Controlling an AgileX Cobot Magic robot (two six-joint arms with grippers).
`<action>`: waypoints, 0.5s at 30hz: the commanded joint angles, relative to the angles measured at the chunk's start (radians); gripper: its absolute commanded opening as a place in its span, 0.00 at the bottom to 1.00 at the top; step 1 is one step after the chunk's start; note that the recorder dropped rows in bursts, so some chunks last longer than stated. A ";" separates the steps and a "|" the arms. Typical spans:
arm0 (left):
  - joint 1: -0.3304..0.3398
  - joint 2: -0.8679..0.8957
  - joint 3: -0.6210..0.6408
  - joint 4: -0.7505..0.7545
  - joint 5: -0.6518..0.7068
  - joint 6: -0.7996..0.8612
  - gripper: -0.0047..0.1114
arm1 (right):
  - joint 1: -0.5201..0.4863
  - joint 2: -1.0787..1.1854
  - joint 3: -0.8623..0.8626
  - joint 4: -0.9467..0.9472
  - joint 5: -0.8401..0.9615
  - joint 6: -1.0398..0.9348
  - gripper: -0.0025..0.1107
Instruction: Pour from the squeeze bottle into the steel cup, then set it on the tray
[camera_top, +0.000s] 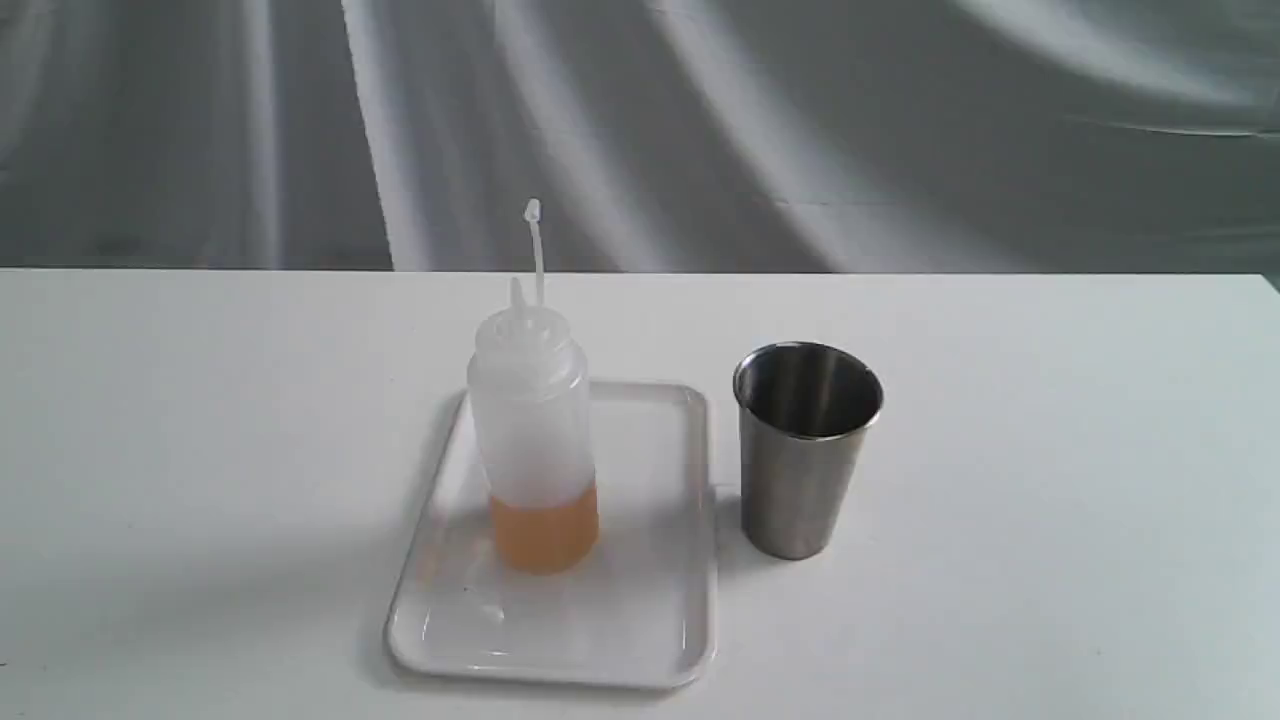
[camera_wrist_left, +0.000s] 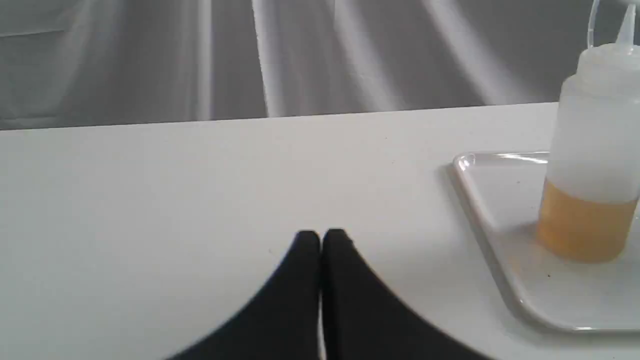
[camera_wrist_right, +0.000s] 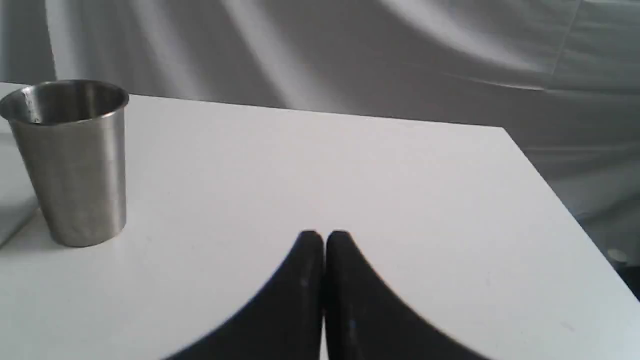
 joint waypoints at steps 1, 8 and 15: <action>0.002 -0.003 0.004 -0.001 -0.008 -0.005 0.04 | -0.020 -0.006 0.004 0.018 0.046 0.003 0.02; 0.002 -0.003 0.004 -0.001 -0.008 -0.003 0.04 | -0.031 -0.006 0.004 0.027 0.067 0.003 0.02; 0.002 -0.003 0.004 -0.001 -0.008 -0.003 0.04 | -0.028 -0.006 0.004 0.034 0.069 0.005 0.02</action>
